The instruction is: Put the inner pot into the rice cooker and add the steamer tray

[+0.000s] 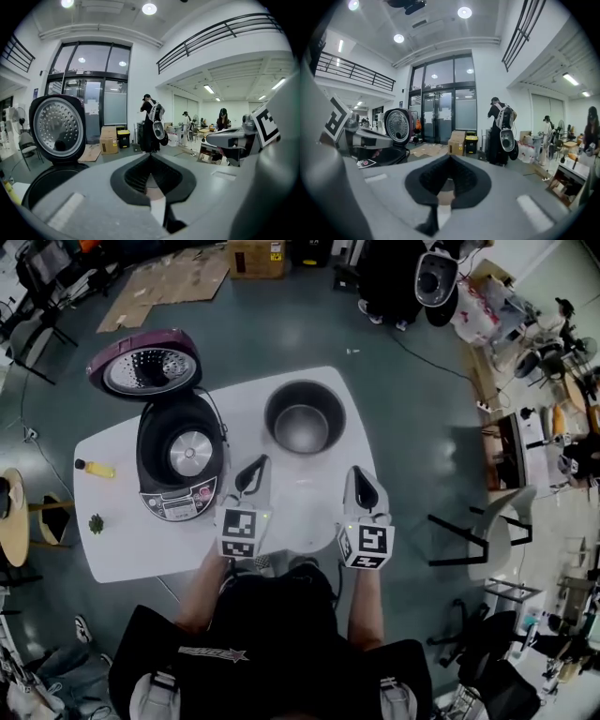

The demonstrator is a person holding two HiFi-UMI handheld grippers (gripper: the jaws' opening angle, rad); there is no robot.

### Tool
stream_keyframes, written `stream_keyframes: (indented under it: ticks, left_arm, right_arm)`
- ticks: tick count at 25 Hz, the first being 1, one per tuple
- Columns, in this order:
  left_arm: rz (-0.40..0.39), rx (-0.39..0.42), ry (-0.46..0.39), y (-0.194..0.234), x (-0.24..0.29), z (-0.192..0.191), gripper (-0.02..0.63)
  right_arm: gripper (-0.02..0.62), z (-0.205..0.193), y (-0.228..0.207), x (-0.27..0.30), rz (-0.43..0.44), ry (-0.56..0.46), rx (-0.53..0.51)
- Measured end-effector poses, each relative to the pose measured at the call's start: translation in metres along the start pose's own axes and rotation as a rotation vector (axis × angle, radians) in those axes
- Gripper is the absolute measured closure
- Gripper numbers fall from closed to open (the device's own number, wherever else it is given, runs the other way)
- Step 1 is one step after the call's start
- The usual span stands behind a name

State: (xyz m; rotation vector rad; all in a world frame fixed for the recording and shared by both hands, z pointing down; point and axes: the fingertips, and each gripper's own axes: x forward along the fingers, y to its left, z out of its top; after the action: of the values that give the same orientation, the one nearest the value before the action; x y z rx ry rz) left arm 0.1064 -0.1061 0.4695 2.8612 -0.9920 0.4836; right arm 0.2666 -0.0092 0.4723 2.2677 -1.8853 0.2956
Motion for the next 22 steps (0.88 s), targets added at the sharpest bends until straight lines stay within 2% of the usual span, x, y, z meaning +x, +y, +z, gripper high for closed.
stream_keyframes:
  ticks: [12, 13, 15, 17, 19, 22]
  left_arm:
    - [0.098, -0.096, 0.078, 0.008, 0.041, -0.022, 0.588]
    - [0.096, -0.109, 0.089, 0.008, 0.044, -0.025, 0.566]
    - [0.087, -0.147, 0.112, 0.006, 0.051, -0.031, 0.475]
    - [0.086, -0.176, 0.121, 0.007, 0.059, -0.035, 0.431]
    - [0.091, -0.196, 0.133, 0.009, 0.068, -0.040, 0.396]
    - [0.102, -0.222, 0.161, 0.012, 0.079, -0.048, 0.352]
  right_arm:
    - [0.583, -0.019, -0.025, 0.060, 0.104, 0.076, 0.005]
    - [0.565, -0.021, -0.027, 0.065, 0.110, 0.079, 0.007]
    - [0.467, -0.025, -0.030, 0.074, 0.122, 0.081, 0.011]
    - [0.446, -0.028, -0.034, 0.084, 0.127, 0.086, 0.027]
    - [0.397, -0.033, -0.037, 0.094, 0.137, 0.097, 0.061]
    - [0.378, -0.043, -0.044, 0.108, 0.155, 0.127, 0.106]
